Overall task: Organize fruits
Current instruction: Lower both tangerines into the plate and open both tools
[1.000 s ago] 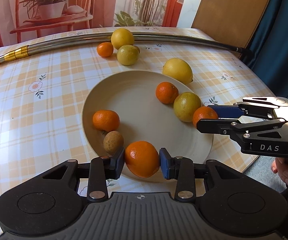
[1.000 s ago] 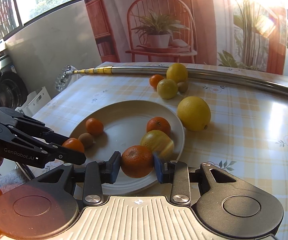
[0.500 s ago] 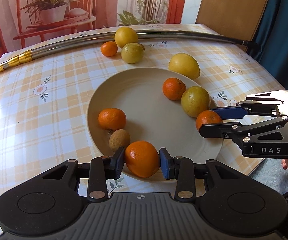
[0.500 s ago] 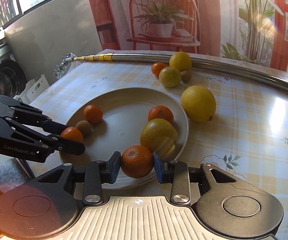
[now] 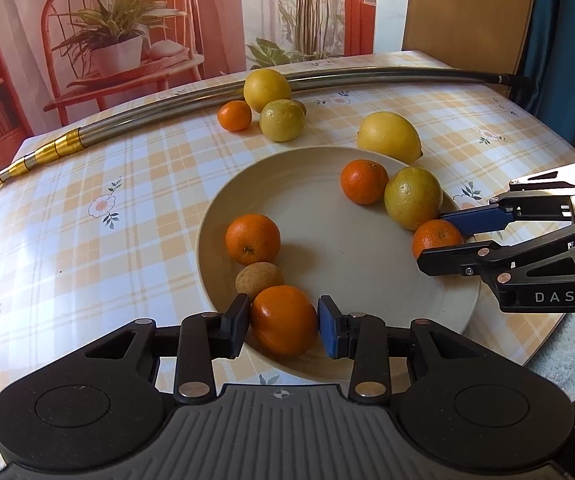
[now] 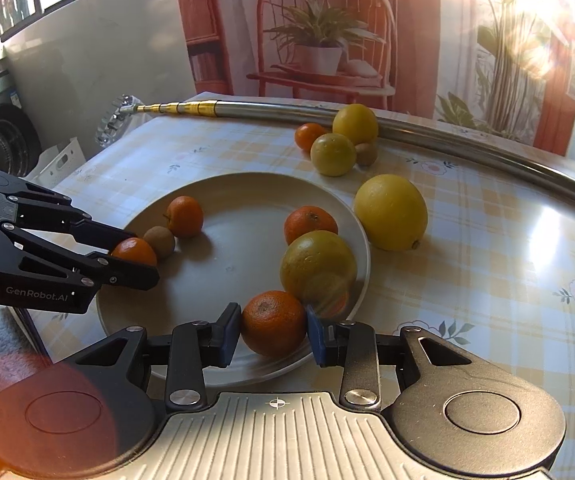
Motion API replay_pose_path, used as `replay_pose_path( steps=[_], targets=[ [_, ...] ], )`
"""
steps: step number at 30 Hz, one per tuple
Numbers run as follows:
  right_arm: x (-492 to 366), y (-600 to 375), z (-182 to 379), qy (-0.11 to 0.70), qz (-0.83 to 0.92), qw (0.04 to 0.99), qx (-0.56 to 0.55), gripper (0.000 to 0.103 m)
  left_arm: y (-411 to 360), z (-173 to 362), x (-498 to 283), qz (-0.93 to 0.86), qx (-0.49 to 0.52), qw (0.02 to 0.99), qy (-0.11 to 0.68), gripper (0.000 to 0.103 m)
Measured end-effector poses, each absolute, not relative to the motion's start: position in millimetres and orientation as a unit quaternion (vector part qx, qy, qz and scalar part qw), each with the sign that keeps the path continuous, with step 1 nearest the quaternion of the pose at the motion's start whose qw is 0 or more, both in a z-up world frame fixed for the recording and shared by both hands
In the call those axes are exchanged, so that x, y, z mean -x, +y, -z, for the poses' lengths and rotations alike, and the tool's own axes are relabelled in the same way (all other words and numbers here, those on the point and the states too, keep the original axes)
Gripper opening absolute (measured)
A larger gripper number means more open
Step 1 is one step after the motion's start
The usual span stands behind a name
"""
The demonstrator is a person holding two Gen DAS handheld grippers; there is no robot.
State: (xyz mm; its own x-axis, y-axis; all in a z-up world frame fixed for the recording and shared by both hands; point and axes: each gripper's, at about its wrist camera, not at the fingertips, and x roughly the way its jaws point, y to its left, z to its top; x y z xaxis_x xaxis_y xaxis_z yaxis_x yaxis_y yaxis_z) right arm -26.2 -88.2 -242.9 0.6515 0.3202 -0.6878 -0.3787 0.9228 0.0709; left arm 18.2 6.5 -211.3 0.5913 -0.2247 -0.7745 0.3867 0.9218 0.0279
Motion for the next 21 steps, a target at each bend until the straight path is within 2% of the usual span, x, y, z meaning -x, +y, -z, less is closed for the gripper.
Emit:
replay_pose_path(
  steps=[13, 21],
  targets=[
    [27, -91, 241, 0.366, -0.185, 0.911, 0.035, 0.033, 11, 208, -14, 0.167, -0.078, 0.895, 0.406, 0.041],
    [34, -101, 230, 0.332, -0.169, 0.928, 0.02, 0.036, 20, 199, -9, 0.15, -0.056, 0.91, 0.382, 0.044]
  ],
)
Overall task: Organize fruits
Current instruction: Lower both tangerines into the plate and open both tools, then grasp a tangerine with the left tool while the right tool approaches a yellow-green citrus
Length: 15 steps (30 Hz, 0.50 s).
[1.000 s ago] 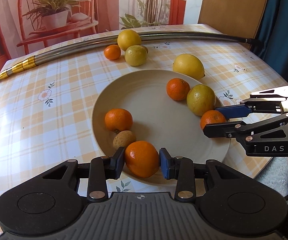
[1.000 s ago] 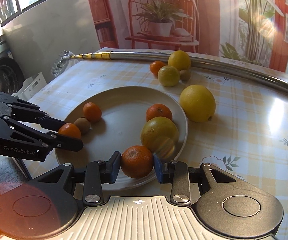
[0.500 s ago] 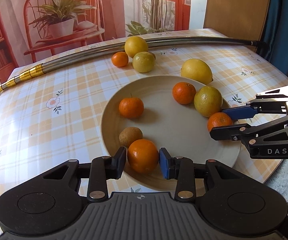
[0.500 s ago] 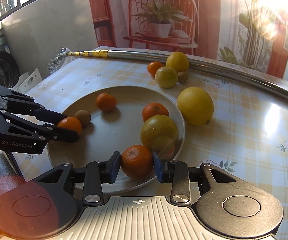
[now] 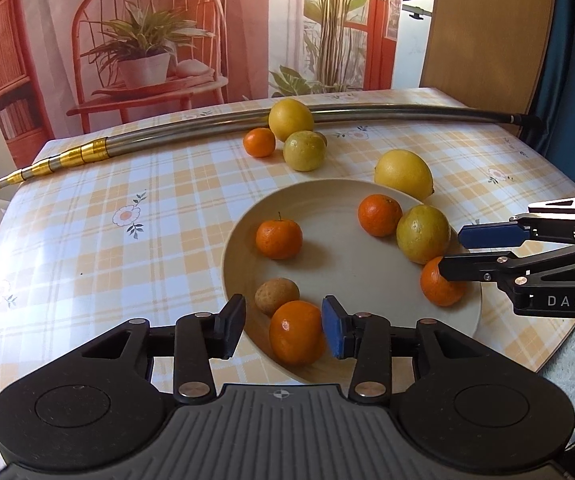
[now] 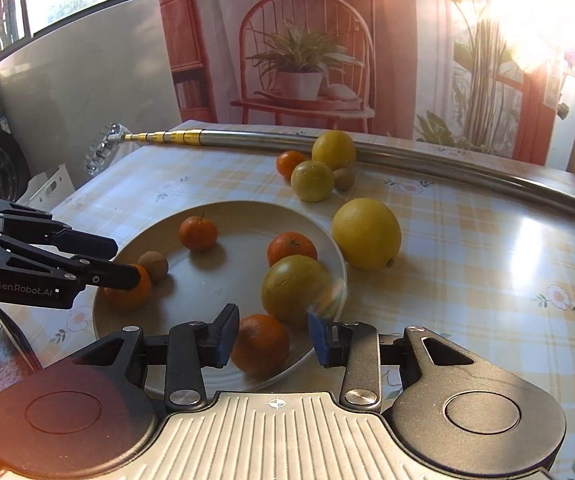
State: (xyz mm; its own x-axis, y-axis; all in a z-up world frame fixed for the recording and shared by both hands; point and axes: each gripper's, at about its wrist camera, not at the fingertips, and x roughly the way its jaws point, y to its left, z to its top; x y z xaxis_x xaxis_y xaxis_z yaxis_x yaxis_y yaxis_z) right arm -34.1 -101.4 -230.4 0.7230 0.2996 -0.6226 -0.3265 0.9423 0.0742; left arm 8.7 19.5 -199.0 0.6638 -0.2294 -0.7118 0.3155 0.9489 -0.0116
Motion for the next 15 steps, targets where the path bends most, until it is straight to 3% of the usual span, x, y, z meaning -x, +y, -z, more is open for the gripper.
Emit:
replay_pose_path(
  steps=[15],
  targets=[
    [25, -140, 198, 0.266, -0.116, 0.957, 0.007, 0.036, 57, 161, -31, 0.114, 0.002, 0.933, 0.343, 0.049]
  ],
)
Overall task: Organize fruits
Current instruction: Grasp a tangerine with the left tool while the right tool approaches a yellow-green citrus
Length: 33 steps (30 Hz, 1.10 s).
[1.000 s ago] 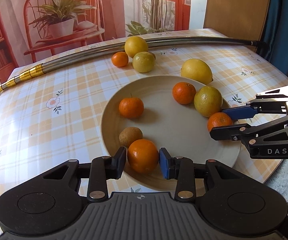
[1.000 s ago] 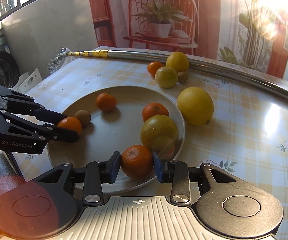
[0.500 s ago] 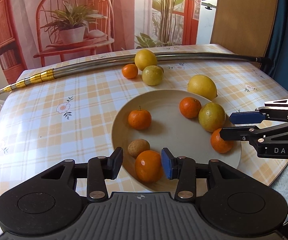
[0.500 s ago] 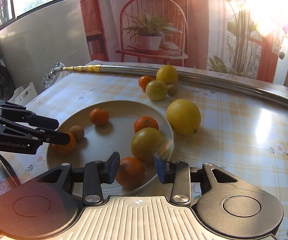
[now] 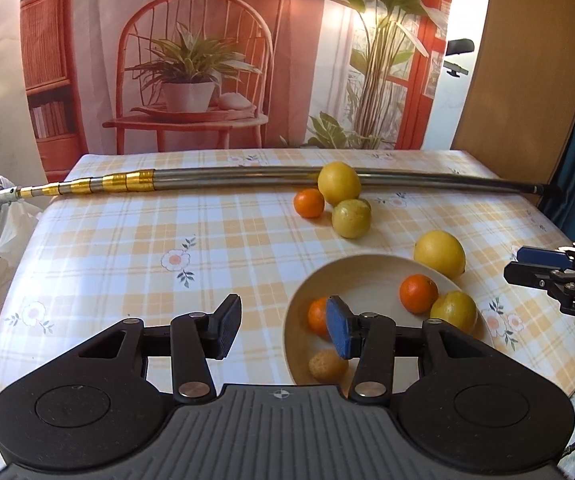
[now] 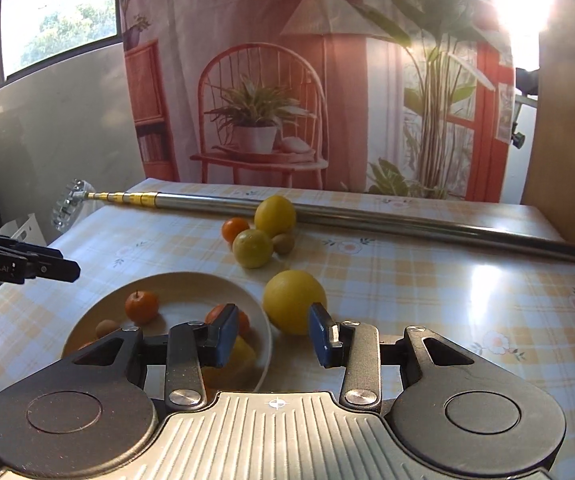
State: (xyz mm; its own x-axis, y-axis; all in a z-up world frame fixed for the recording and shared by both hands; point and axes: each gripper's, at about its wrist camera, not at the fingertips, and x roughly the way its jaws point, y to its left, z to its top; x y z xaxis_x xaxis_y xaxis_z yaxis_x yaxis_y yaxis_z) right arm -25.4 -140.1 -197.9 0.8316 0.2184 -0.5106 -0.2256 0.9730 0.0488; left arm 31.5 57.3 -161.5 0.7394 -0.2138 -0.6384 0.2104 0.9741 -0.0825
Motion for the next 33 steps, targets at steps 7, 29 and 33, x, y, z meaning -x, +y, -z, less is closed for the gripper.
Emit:
replay_pose_path(
  steps=[7, 29, 33],
  targets=[
    [5, -162, 186, 0.245, -0.096, 0.965, 0.002, 0.036, 73, 137, -54, 0.101, 0.01, 0.939, 0.328, 0.049],
    [-66, -181, 214, 0.249, -0.083, 0.964, -0.044, 0.036, 30, 152, -157, 0.148, -0.007, 0.922, 0.358, 0.049],
    [-79, -186, 220, 0.257, -0.081, 0.961, -0.059, 0.036, 18, 166, -181, 0.163, -0.008, 0.915, 0.37, 0.049]
  ],
)
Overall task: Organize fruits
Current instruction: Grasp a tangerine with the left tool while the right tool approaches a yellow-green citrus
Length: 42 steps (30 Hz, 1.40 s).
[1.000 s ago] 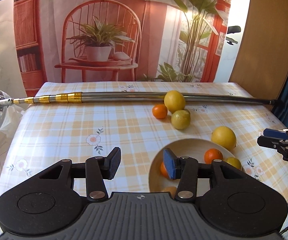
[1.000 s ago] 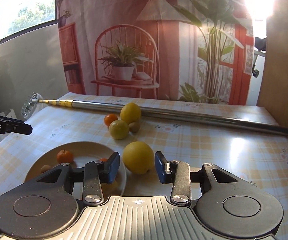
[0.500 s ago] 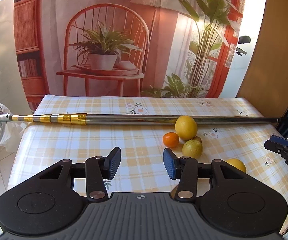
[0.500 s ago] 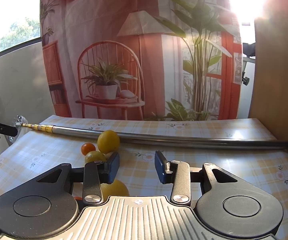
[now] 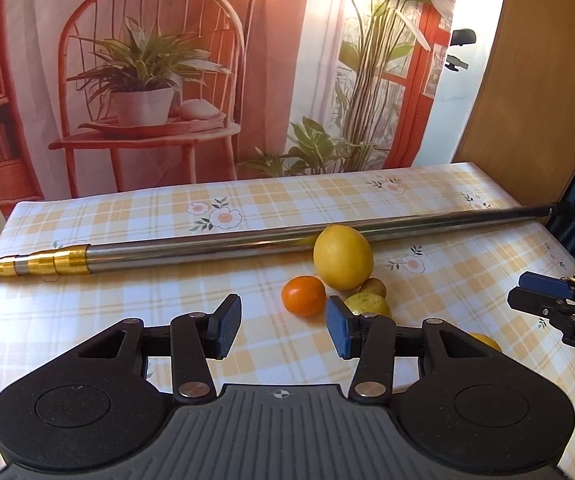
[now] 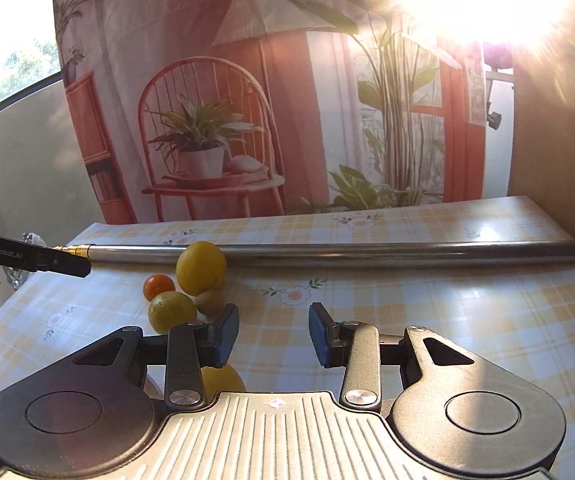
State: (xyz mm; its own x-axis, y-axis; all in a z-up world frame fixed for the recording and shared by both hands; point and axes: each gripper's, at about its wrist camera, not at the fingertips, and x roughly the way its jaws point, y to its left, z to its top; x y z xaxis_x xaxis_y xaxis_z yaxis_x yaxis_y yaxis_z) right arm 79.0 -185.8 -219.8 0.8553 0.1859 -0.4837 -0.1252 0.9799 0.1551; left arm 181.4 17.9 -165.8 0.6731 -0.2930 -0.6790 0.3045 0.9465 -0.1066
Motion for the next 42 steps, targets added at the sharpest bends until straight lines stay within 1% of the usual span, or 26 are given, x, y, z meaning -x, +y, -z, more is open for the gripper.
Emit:
replay_pose_path(
  steps=[8, 14, 20, 25, 28, 29, 42],
  targets=[
    [-102, -189, 231, 0.273, -0.078, 0.956, -0.077, 0.036, 6, 192, -224, 0.183, 0.016, 0.899, 0.398, 0.049],
    [-113, -190, 240, 0.285, -0.08, 0.952, -0.082, 0.036, 6, 208, -243, 0.19, 0.062, 0.89, 0.41, 0.049],
    [-116, -194, 246, 0.294, -0.077, 0.949, -0.089, 0.036, 2, 223, -255, 0.188, 0.074, 0.879, 0.431, 0.049],
    [-118, -196, 249, 0.297, -0.079, 0.947, -0.093, 0.036, -3, 230, -258, 0.183, 0.06, 0.875, 0.445, 0.049],
    [-118, -196, 249, 0.297, -0.082, 0.947, -0.093, 0.036, -4, 229, -257, 0.184, 0.057, 0.875, 0.444, 0.046],
    [-118, -196, 249, 0.297, -0.082, 0.947, -0.093, 0.036, -4, 229, -257, 0.187, 0.058, 0.875, 0.443, 0.04],
    [-119, -182, 235, 0.291, -0.105, 0.947, -0.085, 0.037, 8, 200, -217, 0.179, 0.005, 0.899, 0.4, 0.04]
  ],
)
